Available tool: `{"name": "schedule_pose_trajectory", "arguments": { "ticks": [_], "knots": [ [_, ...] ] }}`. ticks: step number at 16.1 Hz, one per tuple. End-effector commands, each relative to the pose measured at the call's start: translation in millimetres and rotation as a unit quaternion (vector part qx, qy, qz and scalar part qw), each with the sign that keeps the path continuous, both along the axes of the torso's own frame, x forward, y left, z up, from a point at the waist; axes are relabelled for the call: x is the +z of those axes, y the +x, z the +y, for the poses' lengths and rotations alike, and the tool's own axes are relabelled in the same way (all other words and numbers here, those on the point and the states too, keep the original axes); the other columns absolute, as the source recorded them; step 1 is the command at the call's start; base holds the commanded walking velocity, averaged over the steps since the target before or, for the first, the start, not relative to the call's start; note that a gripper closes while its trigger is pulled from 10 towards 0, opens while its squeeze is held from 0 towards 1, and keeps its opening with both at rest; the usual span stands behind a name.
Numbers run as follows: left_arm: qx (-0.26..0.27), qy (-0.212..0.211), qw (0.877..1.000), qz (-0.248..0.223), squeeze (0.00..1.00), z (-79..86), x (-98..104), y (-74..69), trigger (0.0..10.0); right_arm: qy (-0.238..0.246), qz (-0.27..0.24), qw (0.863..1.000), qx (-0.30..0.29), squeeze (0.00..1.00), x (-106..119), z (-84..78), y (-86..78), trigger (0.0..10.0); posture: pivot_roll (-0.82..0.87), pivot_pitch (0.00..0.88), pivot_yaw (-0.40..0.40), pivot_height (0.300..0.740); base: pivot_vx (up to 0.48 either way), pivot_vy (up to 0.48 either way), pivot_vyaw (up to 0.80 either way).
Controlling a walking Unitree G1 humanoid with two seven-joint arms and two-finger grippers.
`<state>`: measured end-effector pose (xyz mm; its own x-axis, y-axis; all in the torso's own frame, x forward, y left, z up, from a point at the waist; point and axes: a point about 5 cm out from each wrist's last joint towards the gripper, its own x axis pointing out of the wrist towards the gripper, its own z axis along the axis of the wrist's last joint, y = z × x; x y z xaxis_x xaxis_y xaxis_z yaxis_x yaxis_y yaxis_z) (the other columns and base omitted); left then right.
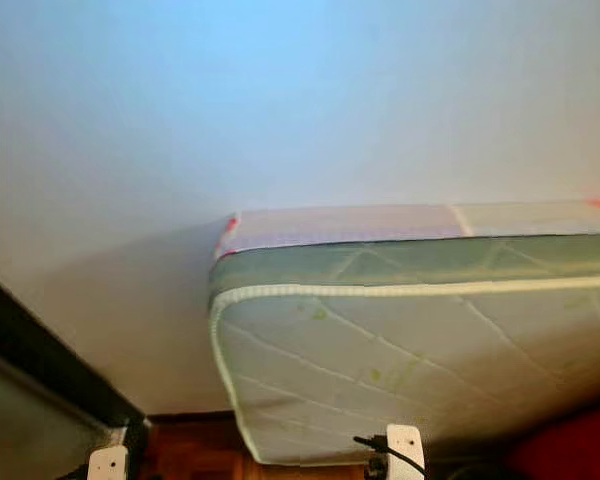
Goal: Clean up the room
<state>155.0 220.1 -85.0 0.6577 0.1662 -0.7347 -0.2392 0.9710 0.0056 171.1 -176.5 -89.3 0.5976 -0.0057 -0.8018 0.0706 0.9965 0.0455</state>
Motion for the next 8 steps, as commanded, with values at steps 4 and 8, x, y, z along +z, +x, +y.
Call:
{"name": "schedule_pose_trajectory", "arguments": {
  "ticks": [4,8],
  "knots": [
    [-0.096,-0.015,0.995,-0.038,0.00,-39.7,31.8,81.0,10.0,0.009,-0.025,0.999,-0.021,0.00,17.6,-19.1,33.3,10.0,0.05,0.000,-0.059,0.740,0.000,0.000,0.80],
    [-0.097,-0.015,0.994,-0.038,0.00,-39.7,31.8,81.1,10.0,0.014,-0.023,0.999,-0.032,0.00,17.2,-18.9,32.7,10.0,0.05,0.000,-0.060,0.740,0.000,0.000,0.00]
  ]
}}
